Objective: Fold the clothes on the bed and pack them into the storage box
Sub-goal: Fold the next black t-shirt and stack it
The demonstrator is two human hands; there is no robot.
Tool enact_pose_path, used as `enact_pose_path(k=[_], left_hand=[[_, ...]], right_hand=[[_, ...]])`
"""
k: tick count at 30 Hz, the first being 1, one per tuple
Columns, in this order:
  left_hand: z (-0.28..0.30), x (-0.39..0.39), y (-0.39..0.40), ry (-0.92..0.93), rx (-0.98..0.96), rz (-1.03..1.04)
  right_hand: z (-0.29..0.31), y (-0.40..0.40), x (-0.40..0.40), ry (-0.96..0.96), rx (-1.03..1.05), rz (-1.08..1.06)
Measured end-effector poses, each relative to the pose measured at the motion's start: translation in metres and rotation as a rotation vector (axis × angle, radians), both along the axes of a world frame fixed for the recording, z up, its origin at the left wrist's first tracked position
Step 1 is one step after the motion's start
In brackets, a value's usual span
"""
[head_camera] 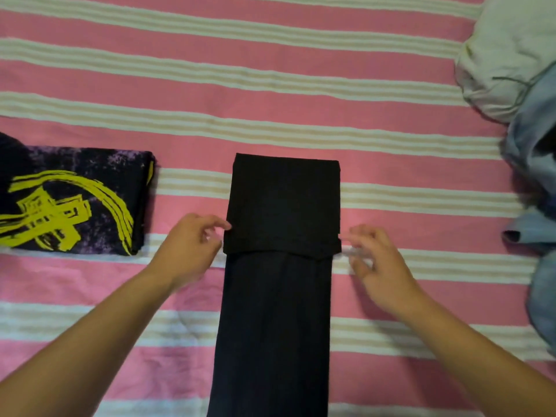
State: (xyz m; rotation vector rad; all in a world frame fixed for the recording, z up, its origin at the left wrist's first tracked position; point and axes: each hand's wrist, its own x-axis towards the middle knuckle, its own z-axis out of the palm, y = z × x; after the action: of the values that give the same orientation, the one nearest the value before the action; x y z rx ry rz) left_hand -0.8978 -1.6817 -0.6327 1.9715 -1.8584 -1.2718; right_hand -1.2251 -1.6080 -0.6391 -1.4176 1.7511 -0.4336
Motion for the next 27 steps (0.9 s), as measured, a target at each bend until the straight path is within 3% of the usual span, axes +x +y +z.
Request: enact_pose_path(k=[4, 10, 14, 17, 19, 23, 27], left_hand=[[0.005, -0.021, -0.031, 0.101, 0.069, 0.26], [-0.009, -0.05, -0.082, 0.31, 0.167, 0.476], [-0.019, -0.041, -0.073, 0.022, 0.069, 0.346], [-0.006, -0.026, -0.008, -0.099, -0.2, 0.254], [0.007, -0.014, 0.069, -0.1, -0.245, 0.133], [0.019, 0.014, 0.231, -0.145, 0.039, -0.026], [0.011, 0.026, 0.318, -0.112, 0.244, 0.183]], right_hand=[[0.005, -0.045, 0.018, -0.081, 0.159, -0.347], [0.001, -0.083, 0.047, -0.219, 0.233, -0.519], [-0.006, -0.067, 0.04, 0.051, 0.2, -0.454], [0.005, -0.024, 0.037, 0.076, 0.182, -0.433], [0.01, 0.025, 0.04, 0.061, 0.251, -0.432], [0.016, 0.137, 0.058, -0.062, 0.417, -0.379], [0.014, 0.208, 0.086, -0.078, 0.432, -0.288]])
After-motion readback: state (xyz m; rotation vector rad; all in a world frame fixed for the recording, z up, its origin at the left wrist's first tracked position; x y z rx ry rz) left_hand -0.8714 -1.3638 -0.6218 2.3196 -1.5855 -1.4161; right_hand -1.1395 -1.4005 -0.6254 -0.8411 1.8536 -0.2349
